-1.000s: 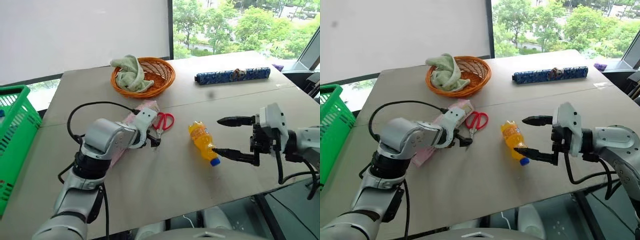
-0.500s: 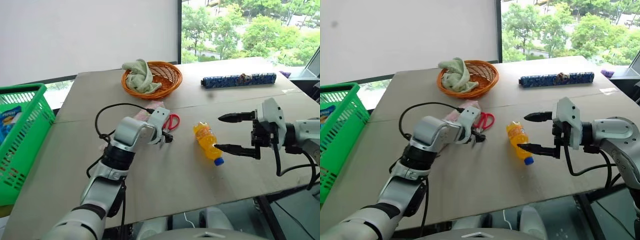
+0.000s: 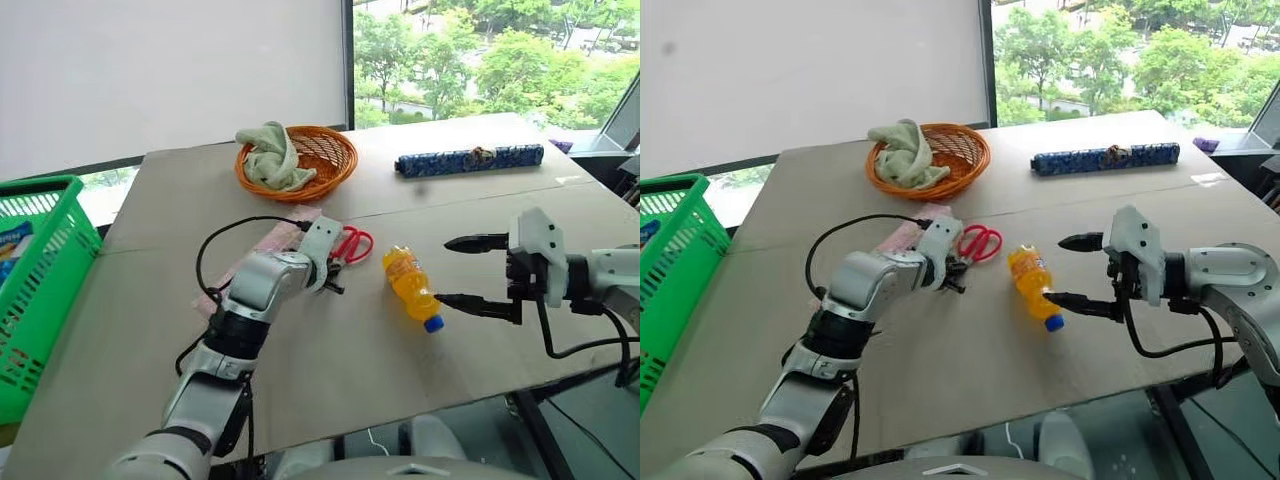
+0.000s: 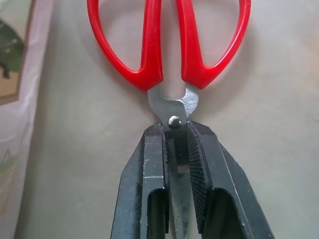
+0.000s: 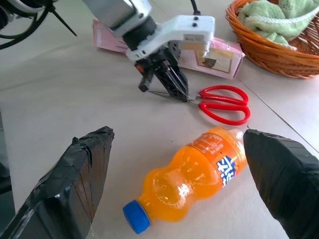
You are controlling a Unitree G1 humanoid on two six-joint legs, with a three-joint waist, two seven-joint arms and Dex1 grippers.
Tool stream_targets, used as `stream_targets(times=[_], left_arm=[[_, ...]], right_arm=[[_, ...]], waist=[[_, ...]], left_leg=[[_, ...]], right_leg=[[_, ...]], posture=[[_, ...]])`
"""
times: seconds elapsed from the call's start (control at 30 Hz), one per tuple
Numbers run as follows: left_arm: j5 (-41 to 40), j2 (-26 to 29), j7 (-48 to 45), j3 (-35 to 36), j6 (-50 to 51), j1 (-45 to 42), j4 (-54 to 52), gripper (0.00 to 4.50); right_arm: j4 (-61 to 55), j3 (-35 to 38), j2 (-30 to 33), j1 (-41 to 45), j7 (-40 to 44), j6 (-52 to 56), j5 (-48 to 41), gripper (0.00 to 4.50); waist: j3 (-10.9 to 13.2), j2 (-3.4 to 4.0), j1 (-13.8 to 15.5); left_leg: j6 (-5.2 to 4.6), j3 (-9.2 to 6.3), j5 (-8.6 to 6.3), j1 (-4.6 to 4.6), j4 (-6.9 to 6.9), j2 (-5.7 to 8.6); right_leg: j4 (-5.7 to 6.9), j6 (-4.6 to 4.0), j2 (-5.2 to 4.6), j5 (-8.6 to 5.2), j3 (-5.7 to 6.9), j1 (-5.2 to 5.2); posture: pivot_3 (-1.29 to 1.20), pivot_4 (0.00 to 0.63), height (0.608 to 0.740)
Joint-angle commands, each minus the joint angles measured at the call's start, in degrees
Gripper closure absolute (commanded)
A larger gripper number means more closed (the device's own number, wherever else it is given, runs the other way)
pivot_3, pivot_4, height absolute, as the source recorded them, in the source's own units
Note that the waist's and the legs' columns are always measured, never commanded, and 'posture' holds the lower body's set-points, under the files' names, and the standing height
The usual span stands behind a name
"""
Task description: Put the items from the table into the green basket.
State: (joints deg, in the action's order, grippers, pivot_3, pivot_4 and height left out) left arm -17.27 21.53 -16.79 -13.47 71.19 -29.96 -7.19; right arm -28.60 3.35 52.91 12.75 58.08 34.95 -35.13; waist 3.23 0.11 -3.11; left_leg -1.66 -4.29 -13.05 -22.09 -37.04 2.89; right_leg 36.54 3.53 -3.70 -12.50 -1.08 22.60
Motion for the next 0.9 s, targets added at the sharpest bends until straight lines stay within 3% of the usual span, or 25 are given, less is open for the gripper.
stream_targets(times=[0.03, 0.1, 0.23, 0.37, 0.47, 0.57, 0.67, 0.87, 0.9], left_arm=[[-2.8, 8.8, -9.1, 3.6, -8.3, 11.7, -12.2, 4.49], [-1.6, 12.5, -11.9, 7.5, -19.4, 19.1, -15.9, 4.49], [-8.1, 13.7, -17.0, 21.0, -26.4, 24.9, -17.2, 4.49], [-24.9, 9.9, -12.6, 38.7, -19.7, 16.7, -17.2, 4.49], [-30.0, 10.3, -6.8, 46.2, -16.0, 10.2, -13.2, 4.49], [-25.7, 14.0, -2.0, 46.5, -14.5, 7.2, -8.5, 4.49], [-11.4, 23.4, 1.0, 39.4, -19.4, 9.2, 2.9, 4.49], [-3.2, 31.7, -6.4, 33.3, -27.2, 8.1, 23.8, 4.49], [-2.6, 32.2, -8.3, 32.3, -28.0, 8.2, 25.5, 3.98]], right_arm=[[-0.6, 1.3, -0.6, 0.7, -0.5, -0.6, -0.3, 0.0], [-0.3, 1.1, -1.0, 1.0, -0.4, -0.8, -0.2, 0.0], [0.6, 0.3, -1.6, 2.0, 0.1, -1.3, 0.3, 0.0], [2.0, -0.8, -2.6, 3.5, 1.1, -1.9, 0.7, 0.0], [3.2, -1.8, -3.8, 5.4, 1.8, -2.3, 0.8, 0.0], [3.8, -2.3, -4.8, 7.2, 2.4, -2.2, 0.2, 0.0], [3.5, -3.0, -6.7, 9.4, 1.9, -2.4, 0.0, 0.0], [0.9, -4.0, -10.4, 11.1, -0.9, 0.8, -1.9, 0.0], [0.7, -4.1, -10.4, 11.0, -0.9, 0.8, -1.8, 0.0]], waist=[[0.0, -0.05, -1.0], [-0.1, -0.08, -1.6], [-0.1, -0.13, -0.6], [0.0, -0.2, 1.2], [0.0, -0.36, 1.9], [0.0, -0.35, 2.0], [0.0, -0.39, 2.1], [0.0, -0.49, 2.7], [0.0, -0.51, 2.8]], left_leg=[[-0.01, 0.02, 0.0, -0.07, 0.06, -0.01], [-0.08, 0.26, 0.02, -0.05, 0.36, -0.11], [-0.07, 0.16, 0.03, -0.09, 0.62, -0.17], [-0.05, 0.07, 0.05, -0.19, 0.34, -0.19], [-0.05, -0.09, 0.04, -0.25, -0.06, -0.14], [-0.1, 0.0, 0.02, -0.07, -0.1, -0.06], [-0.11, 0.01, 0.02, 0.03, -0.03, -0.06], [-0.06, -0.04, 0.02, 0.13, 0.3, -0.29], [-0.04, -0.06, 0.01, 0.08, 0.31, -0.27]], right_leg=[[0.0, -0.16, -0.03, 0.1, -0.05, 0.14], [0.0, -0.18, -0.15, 0.13, -0.31, 0.39], [0.01, -0.58, -0.13, -0.12, -0.33, 0.56], [0.01, -0.32, -0.09, -0.27, 0.07, 0.51], [0.01, -0.24, 0.05, -0.23, 0.28, 0.3], [0.01, -0.14, 0.08, -0.17, 0.13, 0.05], [0.07, -0.15, 0.17, -0.17, 0.09, 0.04], [0.15, -0.37, 0.55, -0.14, -0.09, 0.23], [0.15, -0.48, 0.49, -0.08, -0.07, 0.31]], posture=[[-0.12, 0.0, 0.74], [-0.11, 0.0, 0.74], [-0.09, 0.0, 0.74], [-0.04, 0.0, 0.74], [-0.02, 0.0, 0.74], [-0.01, 0.0, 0.74], [-0.01, 0.0, 0.74], [-0.01, 0.0, 0.74], [-0.02, 0.0, 0.74]])
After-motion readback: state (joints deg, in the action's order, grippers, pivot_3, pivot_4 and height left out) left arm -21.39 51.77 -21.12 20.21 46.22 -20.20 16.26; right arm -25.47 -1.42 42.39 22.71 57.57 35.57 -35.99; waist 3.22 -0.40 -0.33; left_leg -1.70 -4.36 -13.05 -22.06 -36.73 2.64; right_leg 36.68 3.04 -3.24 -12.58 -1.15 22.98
